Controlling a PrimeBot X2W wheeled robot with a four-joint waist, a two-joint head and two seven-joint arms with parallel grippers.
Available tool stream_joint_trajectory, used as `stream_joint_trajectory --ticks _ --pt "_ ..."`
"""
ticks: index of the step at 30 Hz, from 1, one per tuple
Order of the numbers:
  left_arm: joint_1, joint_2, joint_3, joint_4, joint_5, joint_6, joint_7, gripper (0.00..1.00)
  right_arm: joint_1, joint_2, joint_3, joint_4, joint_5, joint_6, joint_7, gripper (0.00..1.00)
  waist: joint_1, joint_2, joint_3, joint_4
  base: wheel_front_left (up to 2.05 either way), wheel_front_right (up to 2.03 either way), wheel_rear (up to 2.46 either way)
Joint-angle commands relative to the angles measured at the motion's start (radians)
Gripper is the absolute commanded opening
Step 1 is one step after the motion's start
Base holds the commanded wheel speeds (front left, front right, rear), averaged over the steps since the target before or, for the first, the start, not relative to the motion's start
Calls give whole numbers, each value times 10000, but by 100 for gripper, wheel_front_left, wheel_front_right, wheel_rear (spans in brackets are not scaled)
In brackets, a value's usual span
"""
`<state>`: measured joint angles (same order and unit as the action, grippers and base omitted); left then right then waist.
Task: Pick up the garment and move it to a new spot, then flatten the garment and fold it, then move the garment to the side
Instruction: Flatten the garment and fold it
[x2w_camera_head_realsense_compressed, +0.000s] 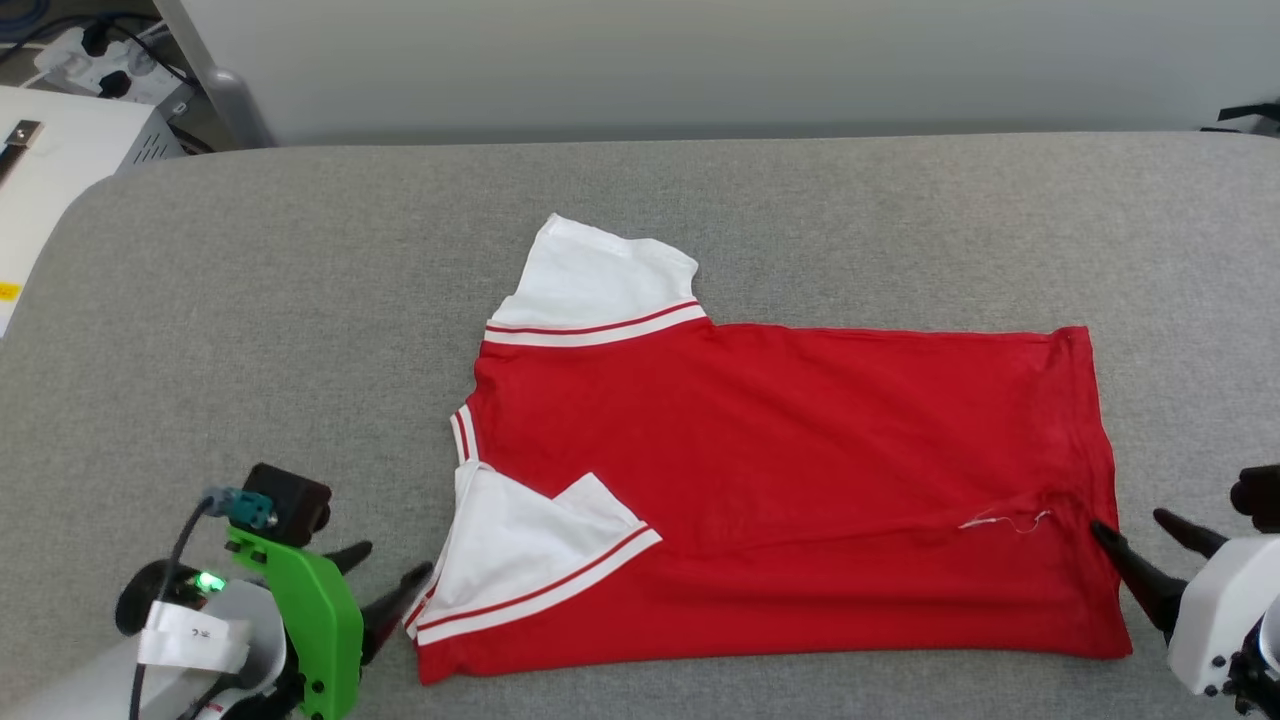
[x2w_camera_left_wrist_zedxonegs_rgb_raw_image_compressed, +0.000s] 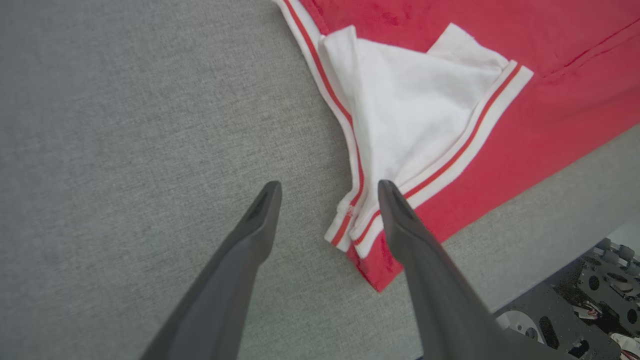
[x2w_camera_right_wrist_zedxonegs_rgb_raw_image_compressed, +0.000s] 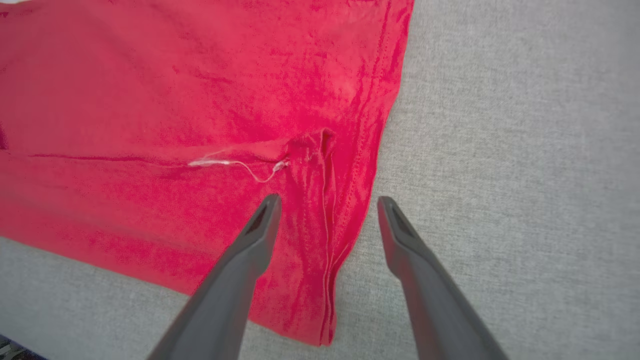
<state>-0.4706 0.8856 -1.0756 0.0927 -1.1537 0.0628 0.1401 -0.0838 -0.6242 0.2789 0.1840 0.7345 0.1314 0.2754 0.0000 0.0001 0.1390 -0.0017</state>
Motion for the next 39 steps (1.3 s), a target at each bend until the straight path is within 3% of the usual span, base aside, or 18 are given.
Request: stream_joint_trajectory --ticks 1,6,10,17,19,26,32,39 --pt "-99 188 239 -156 199 192 -298 100 119 135 -341 -222 -442 -7 -434 100 0 -1 -233 -1 0 0 0" --pt "-761 497 925 -318 628 739 -1011 100 95 1121 -1677 -1083 -1826 -7 -1625 100 0 -1 -279 -191 0 0 0" --pt "-1566 479 1372 -215 907 878 -1246 100 10 2219 -2572 -2049 -3010 -7 -2333 100 0 -1 -35 -451 0 0 0" --pt "-3544 12 1943 611 1131 443 -950 100 -22 3634 -2846 -3591 -4194 -7 -2909 100 0 -1 1002 -1007 0 0 0" --pt "-4118 -182 1966 919 932 150 -369 100 -53 3799 -2724 -3784 -4324 -7 -2939 100 0 -1 1348 -1184 0 0 0" --pt "-6224 -682 1688 2119 -78 -780 3121 100 -625 3864 -2267 -3911 -4290 -7 -3147 100 0 -1 2556 -1830 0 0 0" --pt "-7788 -1327 1170 3158 -158 -1006 5513 100 -1159 3801 -2003 -3839 -4199 -7 -3338 100 0 -1 3407 -2171 0 0 0" --pt "-8984 -2022 607 4346 330 -1175 6734 100 -1785 3688 -1539 -3616 -4087 -7 -3500 100 0 -1 4279 -2489 0 0 0"
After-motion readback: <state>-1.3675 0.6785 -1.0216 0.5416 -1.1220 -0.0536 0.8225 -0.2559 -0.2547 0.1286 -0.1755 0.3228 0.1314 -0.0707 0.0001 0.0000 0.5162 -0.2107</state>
